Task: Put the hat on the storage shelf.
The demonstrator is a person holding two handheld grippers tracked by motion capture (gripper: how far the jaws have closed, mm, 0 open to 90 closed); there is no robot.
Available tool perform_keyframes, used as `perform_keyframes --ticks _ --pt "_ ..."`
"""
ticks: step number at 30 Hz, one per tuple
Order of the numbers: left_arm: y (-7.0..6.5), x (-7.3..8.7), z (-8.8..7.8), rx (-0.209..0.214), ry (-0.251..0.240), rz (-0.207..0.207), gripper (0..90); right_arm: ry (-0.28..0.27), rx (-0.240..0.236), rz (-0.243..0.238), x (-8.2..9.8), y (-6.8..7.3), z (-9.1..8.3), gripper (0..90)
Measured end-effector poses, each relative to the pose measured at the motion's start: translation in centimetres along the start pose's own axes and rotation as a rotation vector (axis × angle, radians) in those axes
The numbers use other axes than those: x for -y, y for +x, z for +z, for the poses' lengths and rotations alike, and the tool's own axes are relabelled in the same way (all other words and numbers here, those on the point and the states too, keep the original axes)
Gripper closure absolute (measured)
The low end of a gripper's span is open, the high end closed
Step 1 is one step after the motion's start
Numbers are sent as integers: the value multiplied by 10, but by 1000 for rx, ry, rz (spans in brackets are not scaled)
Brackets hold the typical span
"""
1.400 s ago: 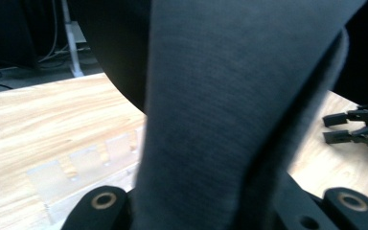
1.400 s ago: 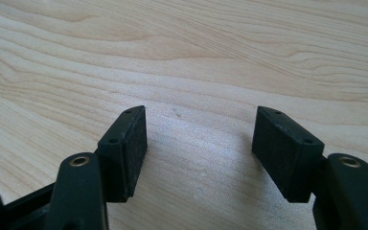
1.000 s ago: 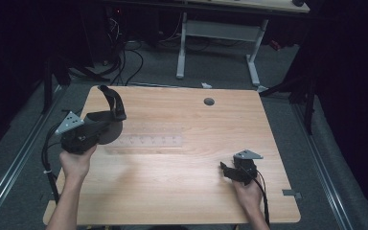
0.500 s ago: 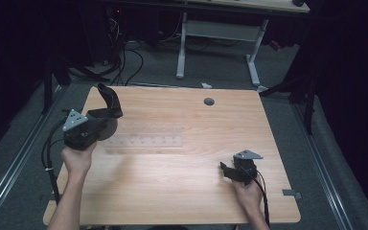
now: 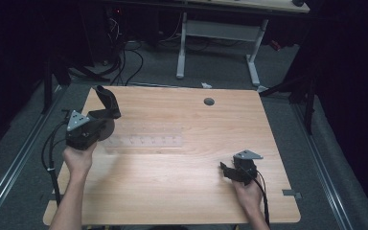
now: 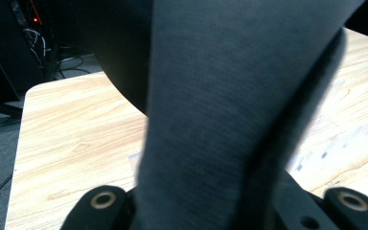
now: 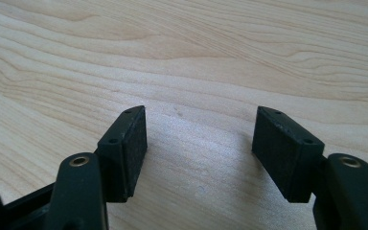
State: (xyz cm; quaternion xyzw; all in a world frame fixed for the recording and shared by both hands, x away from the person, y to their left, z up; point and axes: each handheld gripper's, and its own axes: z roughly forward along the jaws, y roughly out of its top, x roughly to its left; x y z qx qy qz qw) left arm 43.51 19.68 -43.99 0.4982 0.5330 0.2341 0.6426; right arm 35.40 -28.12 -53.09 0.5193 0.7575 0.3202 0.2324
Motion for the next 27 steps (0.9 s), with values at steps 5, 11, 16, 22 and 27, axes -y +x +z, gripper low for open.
perform_keyframes --ticks 5,11,16,22,27 --pt "2 1 2 -20 0 13 849 0 0 0 0 0 0 370" --pt "2 4 5 -27 6 24 848 0 0 -1 0 0 0 370" --pt "1 5 5 -31 2 24 847 0 0 -1 0 0 0 370" --pt "3 5 4 -38 -2 23 847 0 0 -1 0 0 0 370" --pt "4 6 5 -43 0 12 846 0 0 -1 0 0 0 370"
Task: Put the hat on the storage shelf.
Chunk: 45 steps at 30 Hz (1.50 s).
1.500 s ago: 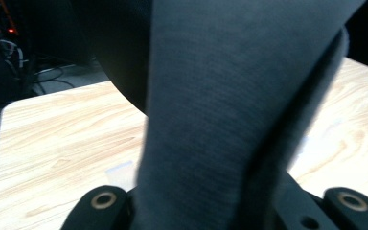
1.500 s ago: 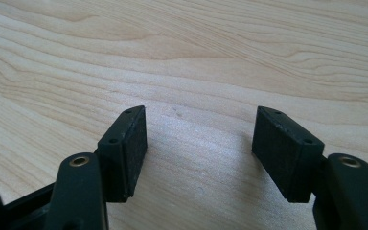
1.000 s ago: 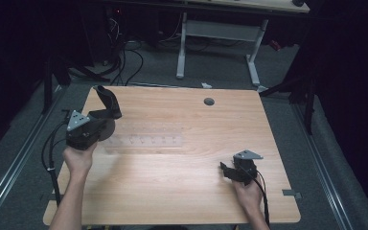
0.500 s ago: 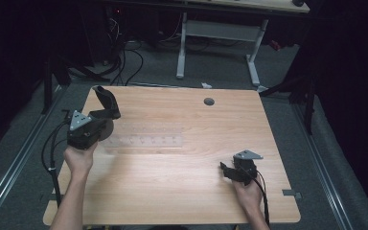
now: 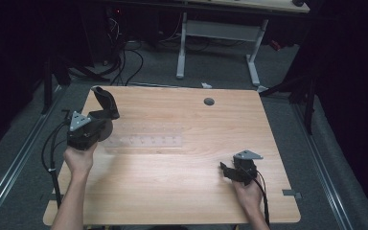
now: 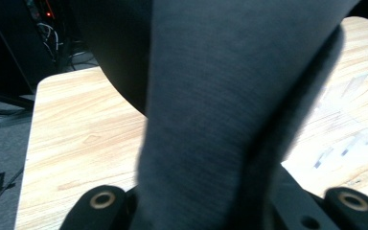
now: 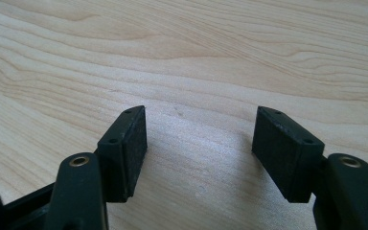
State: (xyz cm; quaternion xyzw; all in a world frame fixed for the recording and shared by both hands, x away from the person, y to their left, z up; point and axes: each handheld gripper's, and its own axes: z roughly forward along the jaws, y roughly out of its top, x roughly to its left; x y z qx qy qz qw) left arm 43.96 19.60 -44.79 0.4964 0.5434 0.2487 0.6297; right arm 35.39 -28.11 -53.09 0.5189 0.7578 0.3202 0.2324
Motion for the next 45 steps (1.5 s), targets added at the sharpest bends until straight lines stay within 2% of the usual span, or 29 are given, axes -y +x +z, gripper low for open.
perform_keyframes --ticks 7,21,25,33,45 --pt "1 6 4 -11 11 6 844 0 0 0 0 0 0 370" --pt "5 23 5 -23 36 -15 840 1 0 0 0 0 0 370" --pt "6 24 4 -21 34 -31 830 1 0 0 0 0 0 369" --pt "4 23 0 -19 45 -36 790 1 0 0 0 0 0 369" --pt "3 21 -4 -33 61 -35 671 0 0 -1 0 0 0 369"
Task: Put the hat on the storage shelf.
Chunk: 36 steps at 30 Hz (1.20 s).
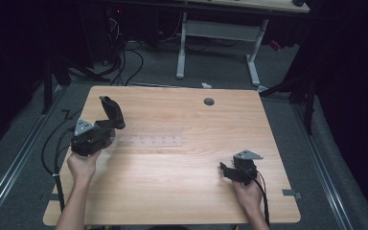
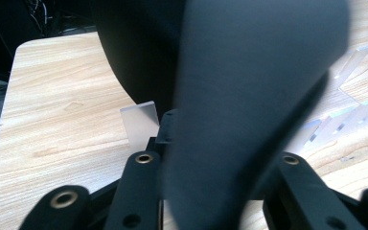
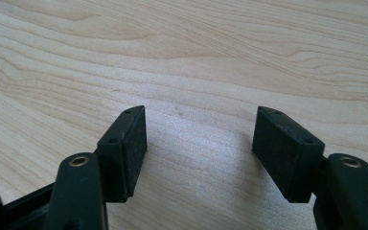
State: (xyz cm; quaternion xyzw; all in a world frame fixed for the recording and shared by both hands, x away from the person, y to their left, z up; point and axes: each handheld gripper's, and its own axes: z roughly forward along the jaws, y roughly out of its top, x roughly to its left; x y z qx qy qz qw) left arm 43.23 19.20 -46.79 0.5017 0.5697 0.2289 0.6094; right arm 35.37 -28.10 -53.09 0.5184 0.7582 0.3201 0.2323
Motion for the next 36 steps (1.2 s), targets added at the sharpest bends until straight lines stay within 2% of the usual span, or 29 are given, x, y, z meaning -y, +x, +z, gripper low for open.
perform_keyframes --ticks 7,9,13,20,25,34,36 --pt "-1 0 -5 -14 3 13 548 0 -1 -2 0 0 0 368" --pt "1 -1 -9 -21 0 -6 509 0 -1 0 0 0 0 368" --pt "7 -3 -16 -41 -10 -18 463 1 -1 1 0 0 0 367" --pt "7 -2 -29 -37 -15 -28 429 1 -1 1 0 0 0 367" --pt "10 4 -38 -47 1 -28 425 0 -1 1 0 0 0 367" --pt "14 17 -57 -43 6 -74 423 1 -2 1 0 0 0 367" --pt "13 21 -59 -45 11 -73 422 1 -2 1 0 0 0 367"
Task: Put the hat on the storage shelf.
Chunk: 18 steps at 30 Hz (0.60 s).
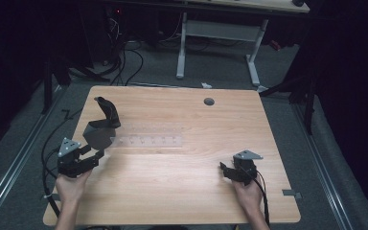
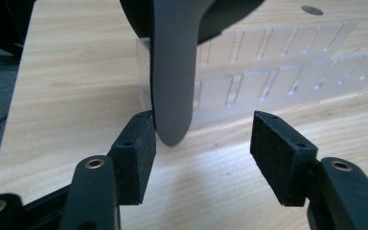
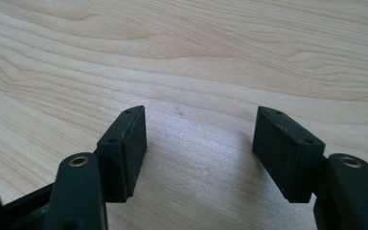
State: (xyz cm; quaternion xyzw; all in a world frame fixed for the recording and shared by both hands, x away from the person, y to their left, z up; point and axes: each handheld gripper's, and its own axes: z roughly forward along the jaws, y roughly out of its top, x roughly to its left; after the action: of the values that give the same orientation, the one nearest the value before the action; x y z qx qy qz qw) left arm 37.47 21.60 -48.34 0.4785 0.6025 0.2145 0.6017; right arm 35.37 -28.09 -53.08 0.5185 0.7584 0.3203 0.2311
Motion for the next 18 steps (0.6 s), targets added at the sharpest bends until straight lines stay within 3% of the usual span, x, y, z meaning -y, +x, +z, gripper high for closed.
perform_keyframes --ticks 11,18 --pt "-4 29 -9 4 42 -8 423 0 0 0 0 0 0 367" --pt "-28 54 -6 69 108 27 423 0 0 0 0 0 0 367"
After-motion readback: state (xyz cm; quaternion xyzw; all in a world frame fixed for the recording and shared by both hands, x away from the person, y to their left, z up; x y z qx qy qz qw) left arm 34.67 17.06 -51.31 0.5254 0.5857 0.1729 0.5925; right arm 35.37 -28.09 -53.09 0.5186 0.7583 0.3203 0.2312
